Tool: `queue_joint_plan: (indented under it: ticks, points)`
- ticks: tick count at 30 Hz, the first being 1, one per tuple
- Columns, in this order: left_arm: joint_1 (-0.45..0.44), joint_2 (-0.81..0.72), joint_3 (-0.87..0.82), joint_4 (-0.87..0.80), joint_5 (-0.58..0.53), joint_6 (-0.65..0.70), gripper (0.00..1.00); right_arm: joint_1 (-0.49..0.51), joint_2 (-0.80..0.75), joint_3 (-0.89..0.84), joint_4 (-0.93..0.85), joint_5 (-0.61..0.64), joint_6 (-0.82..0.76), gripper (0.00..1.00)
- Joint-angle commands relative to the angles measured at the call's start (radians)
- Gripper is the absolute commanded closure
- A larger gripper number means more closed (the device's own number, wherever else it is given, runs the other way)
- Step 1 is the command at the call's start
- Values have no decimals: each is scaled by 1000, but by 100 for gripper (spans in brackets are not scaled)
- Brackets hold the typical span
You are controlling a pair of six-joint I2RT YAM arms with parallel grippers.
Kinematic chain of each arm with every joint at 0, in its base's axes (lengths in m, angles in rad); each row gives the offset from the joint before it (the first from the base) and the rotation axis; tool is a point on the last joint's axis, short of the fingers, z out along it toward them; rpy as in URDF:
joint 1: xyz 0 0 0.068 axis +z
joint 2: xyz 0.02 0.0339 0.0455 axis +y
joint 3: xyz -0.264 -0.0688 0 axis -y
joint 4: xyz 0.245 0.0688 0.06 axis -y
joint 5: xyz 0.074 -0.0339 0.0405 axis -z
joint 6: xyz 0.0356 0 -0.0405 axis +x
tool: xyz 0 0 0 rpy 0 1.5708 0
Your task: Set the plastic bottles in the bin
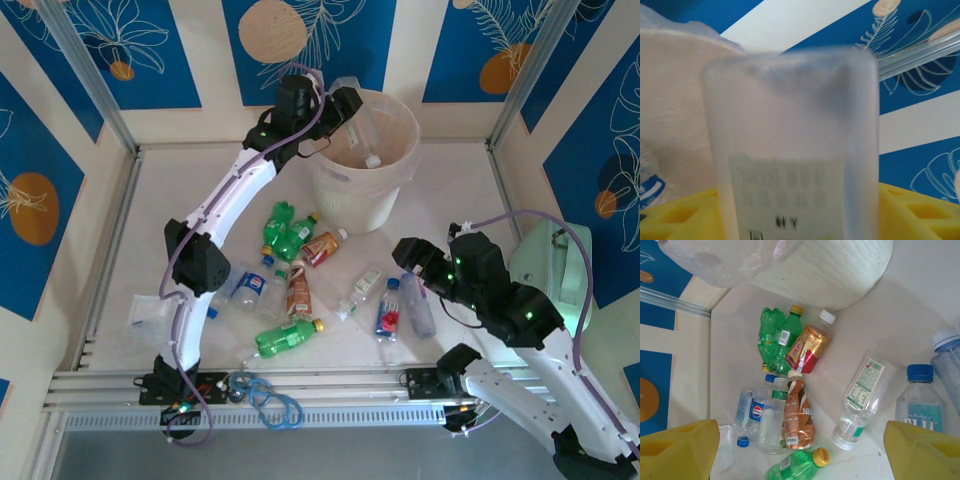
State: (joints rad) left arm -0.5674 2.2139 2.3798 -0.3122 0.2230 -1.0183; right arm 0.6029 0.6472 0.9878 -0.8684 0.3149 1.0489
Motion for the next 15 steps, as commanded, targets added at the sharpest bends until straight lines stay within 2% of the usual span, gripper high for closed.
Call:
queue_joint_plan:
  ticks: [1, 5, 15]
  points:
    - [0, 22, 59, -4, 8, 3, 27, 8, 0, -2, 4, 9, 14, 15]
    - [0, 9, 62, 6, 14, 4, 21, 8, 2, 6, -4, 17, 11, 15]
    - [4, -139, 58, -79, -38, 142, 20, 9, 68, 71, -67, 47, -23, 15]
